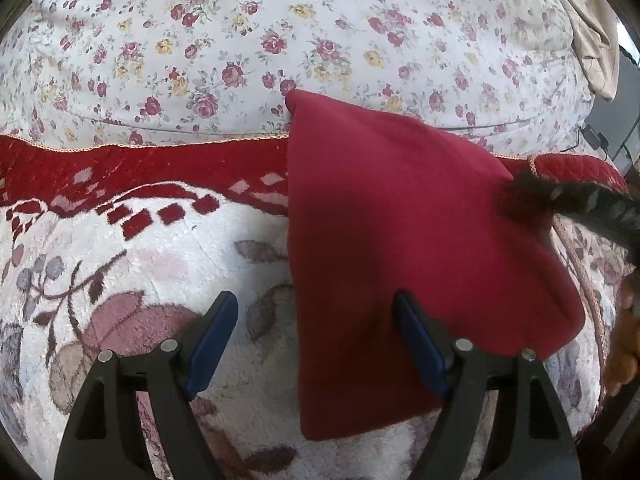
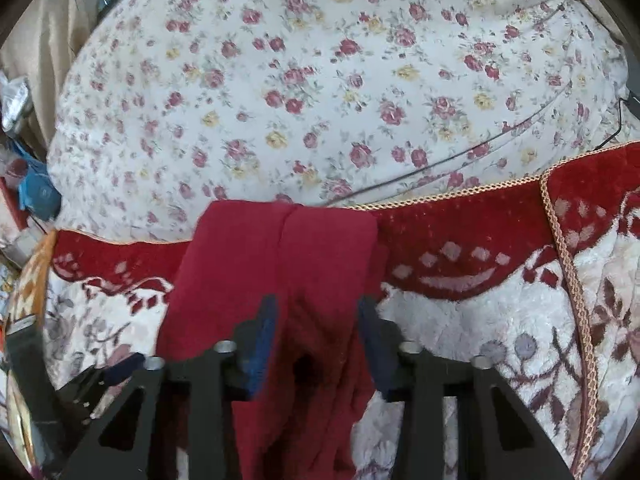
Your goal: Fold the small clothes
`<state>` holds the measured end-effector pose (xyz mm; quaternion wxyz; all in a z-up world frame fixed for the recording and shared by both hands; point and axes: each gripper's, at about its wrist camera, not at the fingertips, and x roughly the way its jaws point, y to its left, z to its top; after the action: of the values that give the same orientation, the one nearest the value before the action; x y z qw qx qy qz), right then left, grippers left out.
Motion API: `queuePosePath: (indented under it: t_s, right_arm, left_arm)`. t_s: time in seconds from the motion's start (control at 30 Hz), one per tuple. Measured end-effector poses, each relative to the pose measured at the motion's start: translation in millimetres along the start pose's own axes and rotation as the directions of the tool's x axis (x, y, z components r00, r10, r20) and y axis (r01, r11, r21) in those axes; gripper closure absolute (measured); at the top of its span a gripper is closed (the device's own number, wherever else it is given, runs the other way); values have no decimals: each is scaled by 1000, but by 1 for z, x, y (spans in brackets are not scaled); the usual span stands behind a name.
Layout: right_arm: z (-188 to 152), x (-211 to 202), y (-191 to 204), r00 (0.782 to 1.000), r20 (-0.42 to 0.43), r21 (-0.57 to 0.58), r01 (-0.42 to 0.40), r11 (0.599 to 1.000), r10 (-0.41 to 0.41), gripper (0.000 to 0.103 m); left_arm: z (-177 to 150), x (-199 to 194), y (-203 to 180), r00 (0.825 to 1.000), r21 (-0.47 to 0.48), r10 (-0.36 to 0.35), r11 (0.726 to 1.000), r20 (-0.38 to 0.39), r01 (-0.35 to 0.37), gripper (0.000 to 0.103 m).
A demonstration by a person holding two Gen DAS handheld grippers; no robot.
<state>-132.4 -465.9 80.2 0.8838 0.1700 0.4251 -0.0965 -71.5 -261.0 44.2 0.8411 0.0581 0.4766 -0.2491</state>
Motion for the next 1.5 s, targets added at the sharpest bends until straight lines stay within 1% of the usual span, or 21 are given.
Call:
queuePosePath:
  t_s: [0.07, 0.17, 0.23, 0.27, 0.3, 0.37, 0.47, 0.6, 0.67, 0.73, 0.77, 0.8, 0.83, 0.87, 0.93, 1.0, 1.17, 1.23, 1.33, 1.4, 1.5]
  right_arm:
    - [-9, 16, 1, 997, -58, -28, 49, 998, -50, 69]
    - [-17, 15, -3, 998, -58, -21, 18, 1000, -20, 68]
    - [-13, 4, -13, 999, -38, 40, -38, 998, 40, 50]
    - [-13, -1, -19, 998, -23, 70, -61, 996, 62, 28]
    - [-13, -4, -27, 996, -1, 103, -93, 990, 94, 16]
    - [-12, -2, -38, 986, 11, 144, -166, 976, 166, 14]
    - [-13, 20, -51, 965, -18, 193, -252, 948, 261, 9]
    - [-14, 58, -56, 921, -70, 235, -359, 903, 384, 9]
    - [-12, 66, -54, 914, -57, 226, -381, 897, 402, 8]
    - [-10, 72, -49, 915, -54, 221, -380, 898, 401, 13]
    - [-8, 74, -46, 908, -61, 224, -393, 892, 415, 26]
    - [-6, 74, -42, 910, -66, 217, -388, 896, 410, 31]
    - [-6, 73, -38, 911, -67, 203, -386, 900, 406, 37]
    - [-5, 70, -34, 907, -72, 192, -395, 898, 414, 47]
    - [-5, 59, -26, 913, -71, 176, -385, 906, 401, 51]
    - [-5, 48, -22, 909, -65, 172, -395, 902, 411, 53]
    - [-24, 6, 14, 862, -102, 160, -478, 864, 496, 53]
    - [-39, -4, 28, 837, -121, 169, -513, 841, 534, 53]
    - [-69, -6, 53, 813, -188, 146, -532, 834, 551, 51]
    - [-88, -2, 63, 829, -242, 108, -492, 864, 503, 42]
    - [-102, -12, 58, 877, -248, 79, -404, 911, 411, 35]
  left_arm:
    - [0, 0, 1, 1000, -2, -6, 1000, -7, 6, 23]
    - [3, -2, 4, 999, -8, -34, 999, -22, 34, 23]
    - [8, -8, 11, 996, -38, -86, 996, -9, 86, 23]
    - [10, -9, 14, 995, -55, -103, 993, -1, 103, 19]
    - [13, -10, 18, 992, -78, -125, 989, 8, 125, 16]
    - [19, -9, 28, 983, -129, -181, 975, 29, 183, 10]
    - [26, 5, 36, 971, -173, -238, 956, 8, 236, 8]
    - [30, 33, 39, 952, -204, -300, 937, -56, 283, 7]
    - [32, 40, 39, 946, -225, -321, 926, -40, 305, 3]
    - [34, 44, 34, 944, -219, -330, 923, -27, 316, 3]
    - [35, 45, 31, 941, -209, -337, 923, -28, 324, 7]
    - [36, 45, 27, 938, -192, -346, 923, -32, 334, 15]
    - [37, 44, 22, 933, -169, -358, 923, -40, 347, 36]
    - [38, 41, 16, 935, -145, -351, 929, -53, 341, 36]
    - [40, 31, 11, 944, -110, -328, 941, -48, 321, 48]
    - [41, 14, 10, 942, -80, -331, 942, -51, 327, 53]
    - [23, -54, 27, 949, -49, -314, 949, -33, 312, 53]
    - [5, -78, 38, 957, -50, -289, 957, -29, 287, 53]
    - [-35, -98, 51, 972, -59, -231, 972, -45, 229, 53]
    - [-64, -97, 62, 976, -88, -204, 976, -78, 197, 51]
    - [-91, -91, 75, 982, -134, -168, 979, -83, 156, 39]
